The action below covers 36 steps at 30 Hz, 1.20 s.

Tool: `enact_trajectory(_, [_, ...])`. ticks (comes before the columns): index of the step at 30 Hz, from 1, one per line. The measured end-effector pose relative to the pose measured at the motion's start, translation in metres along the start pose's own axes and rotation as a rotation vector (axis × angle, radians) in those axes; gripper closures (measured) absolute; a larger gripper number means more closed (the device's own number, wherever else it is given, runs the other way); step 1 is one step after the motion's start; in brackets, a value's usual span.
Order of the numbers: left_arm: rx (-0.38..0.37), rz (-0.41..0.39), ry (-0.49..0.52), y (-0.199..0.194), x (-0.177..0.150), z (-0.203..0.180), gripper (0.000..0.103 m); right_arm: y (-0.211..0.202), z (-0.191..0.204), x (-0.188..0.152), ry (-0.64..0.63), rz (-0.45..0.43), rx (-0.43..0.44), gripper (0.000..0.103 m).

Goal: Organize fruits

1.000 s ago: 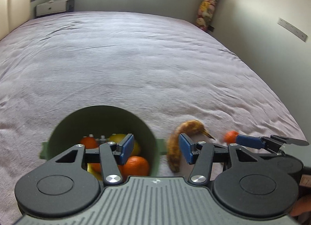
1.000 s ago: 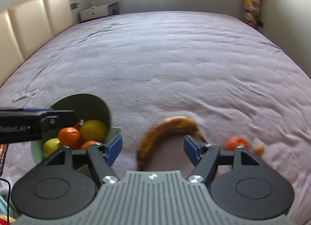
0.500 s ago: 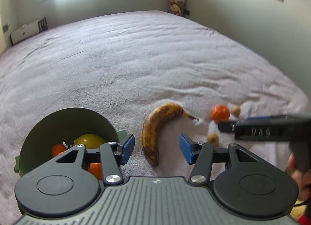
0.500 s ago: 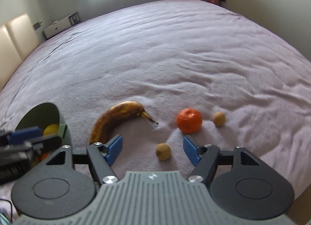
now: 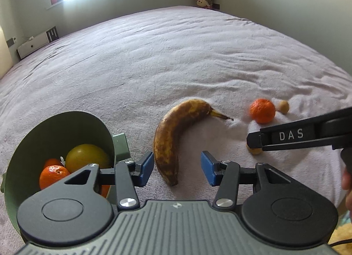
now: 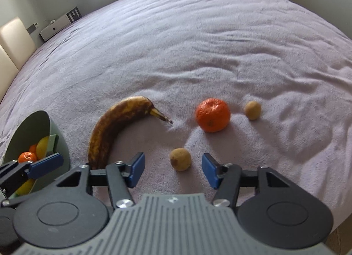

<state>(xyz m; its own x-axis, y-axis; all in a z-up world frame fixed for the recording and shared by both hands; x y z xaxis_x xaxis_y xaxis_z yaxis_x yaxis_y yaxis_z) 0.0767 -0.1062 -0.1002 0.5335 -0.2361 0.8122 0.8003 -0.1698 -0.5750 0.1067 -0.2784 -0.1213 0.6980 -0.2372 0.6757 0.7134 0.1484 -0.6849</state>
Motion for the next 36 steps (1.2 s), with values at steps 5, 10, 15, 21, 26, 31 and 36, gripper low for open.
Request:
enact_trajectory(5, [0.053, 0.011, 0.031, 0.012, -0.008, -0.004, 0.047, 0.012, 0.000, -0.004, 0.002, 0.025, 0.000, 0.053])
enact_trajectory(10, [0.117, 0.030, 0.082, 0.026, -0.014, -0.011, 0.047, 0.024, 0.001, -0.007, -0.003, 0.053, -0.001, 0.055])
enact_trajectory(15, [0.162, 0.017, 0.129, 0.037, -0.016, -0.019, 0.048, 0.030, -0.001, -0.008, -0.001, 0.065, -0.004, 0.058])
enact_trajectory(21, [0.210, 0.025, 0.232, 0.050, -0.019, -0.026, 0.047, 0.034, -0.001, -0.009, 0.000, 0.071, -0.008, 0.063])
enact_trajectory(26, [0.186, 0.064, 0.258, 0.057, -0.022, -0.030, 0.059, 0.035, -0.002, -0.009, 0.008, 0.068, -0.015, 0.068])
enact_trajectory(31, [0.173, 0.072, 0.229, 0.056, -0.021, -0.025, 0.065, 0.035, -0.004, -0.008, 0.024, 0.068, -0.014, 0.069])
enact_trajectory(36, [0.161, 0.074, 0.202, 0.052, -0.016, -0.024, 0.065, 0.032, -0.007, -0.006, 0.042, 0.061, -0.016, 0.080])
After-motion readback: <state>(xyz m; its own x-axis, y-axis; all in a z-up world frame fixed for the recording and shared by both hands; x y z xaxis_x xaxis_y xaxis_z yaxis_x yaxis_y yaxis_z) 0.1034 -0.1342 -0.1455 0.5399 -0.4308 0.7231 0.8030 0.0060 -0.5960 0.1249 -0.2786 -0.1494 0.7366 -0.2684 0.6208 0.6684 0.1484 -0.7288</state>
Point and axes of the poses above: each gripper's, at about its wrist camera, not at the fingertips, and y roughly the way its jaws point, z to its left, x to its top, the point moved 2 cm from there along y, roughly the way its jaws point, and after that the axes turned 11 degrees about -z, right-handed, at the moved point
